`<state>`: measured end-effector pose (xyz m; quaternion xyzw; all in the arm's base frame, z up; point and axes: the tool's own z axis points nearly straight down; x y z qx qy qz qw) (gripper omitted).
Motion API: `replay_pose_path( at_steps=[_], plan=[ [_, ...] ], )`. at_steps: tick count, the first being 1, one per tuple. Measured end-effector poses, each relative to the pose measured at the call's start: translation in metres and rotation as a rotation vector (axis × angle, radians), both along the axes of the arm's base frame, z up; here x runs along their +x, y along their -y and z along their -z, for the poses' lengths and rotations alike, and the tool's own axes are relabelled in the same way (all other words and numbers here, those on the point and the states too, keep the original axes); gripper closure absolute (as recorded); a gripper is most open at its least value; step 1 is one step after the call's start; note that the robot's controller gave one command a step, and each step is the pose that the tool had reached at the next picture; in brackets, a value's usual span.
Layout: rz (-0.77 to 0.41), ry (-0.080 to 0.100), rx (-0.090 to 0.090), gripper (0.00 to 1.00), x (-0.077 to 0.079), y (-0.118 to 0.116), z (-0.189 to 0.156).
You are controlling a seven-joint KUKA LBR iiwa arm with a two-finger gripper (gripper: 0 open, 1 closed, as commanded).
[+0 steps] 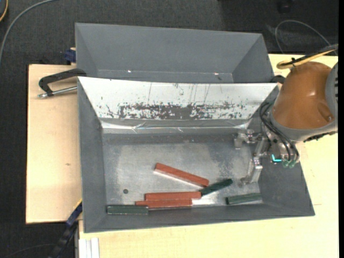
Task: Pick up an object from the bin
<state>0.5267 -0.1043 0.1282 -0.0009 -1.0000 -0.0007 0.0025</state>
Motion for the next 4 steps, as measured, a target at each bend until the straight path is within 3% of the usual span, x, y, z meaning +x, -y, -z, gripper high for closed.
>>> replay_pose_path(
  at_steps=[1,2,3,4],
  plan=[
    [-0.094,0.002,0.001,0.00,-0.032,-0.006,0.060],
    [-0.310,0.010,0.000,0.00,-0.032,-0.053,0.057],
    [-0.532,0.012,-0.001,0.00,-0.003,-0.037,0.057],
    [-0.534,0.010,-0.001,1.00,-0.003,-0.038,0.057]
  ],
)
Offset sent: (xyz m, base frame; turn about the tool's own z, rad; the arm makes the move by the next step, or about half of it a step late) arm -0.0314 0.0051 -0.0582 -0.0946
